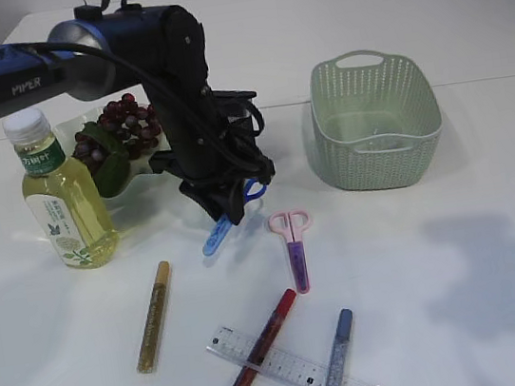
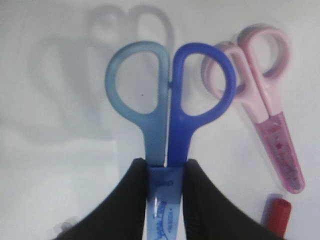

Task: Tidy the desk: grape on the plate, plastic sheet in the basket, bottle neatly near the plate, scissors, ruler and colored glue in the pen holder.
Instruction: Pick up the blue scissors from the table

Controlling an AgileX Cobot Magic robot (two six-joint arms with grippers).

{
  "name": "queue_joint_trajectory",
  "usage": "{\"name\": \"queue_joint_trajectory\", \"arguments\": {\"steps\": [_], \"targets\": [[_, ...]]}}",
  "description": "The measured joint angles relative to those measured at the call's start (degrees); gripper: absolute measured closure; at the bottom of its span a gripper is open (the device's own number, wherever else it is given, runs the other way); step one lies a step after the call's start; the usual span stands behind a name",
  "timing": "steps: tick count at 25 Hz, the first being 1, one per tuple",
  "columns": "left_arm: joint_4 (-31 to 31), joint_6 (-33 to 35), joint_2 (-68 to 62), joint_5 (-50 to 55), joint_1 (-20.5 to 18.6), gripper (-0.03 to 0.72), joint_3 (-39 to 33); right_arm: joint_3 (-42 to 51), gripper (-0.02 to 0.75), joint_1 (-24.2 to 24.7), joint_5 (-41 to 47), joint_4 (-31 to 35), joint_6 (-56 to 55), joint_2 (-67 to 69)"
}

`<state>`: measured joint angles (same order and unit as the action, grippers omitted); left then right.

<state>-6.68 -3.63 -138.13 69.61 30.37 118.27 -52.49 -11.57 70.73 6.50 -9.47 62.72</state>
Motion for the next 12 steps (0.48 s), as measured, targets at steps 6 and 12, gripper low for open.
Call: {"name": "queue_joint_trajectory", "arguments": {"steps": [6, 12], "targets": [[-0.7, 0.0, 3.3, 0.1, 0.0, 0.545, 0.0, 0.0, 0.301, 0.0, 0.0, 0.0, 0.0, 0.0], [-0.7, 0.0, 7.7, 0.3, 0.0, 0.545, -3.0, 0.0, 0.301, 0.0, 0.0, 0.0, 0.0, 0.0]]}}
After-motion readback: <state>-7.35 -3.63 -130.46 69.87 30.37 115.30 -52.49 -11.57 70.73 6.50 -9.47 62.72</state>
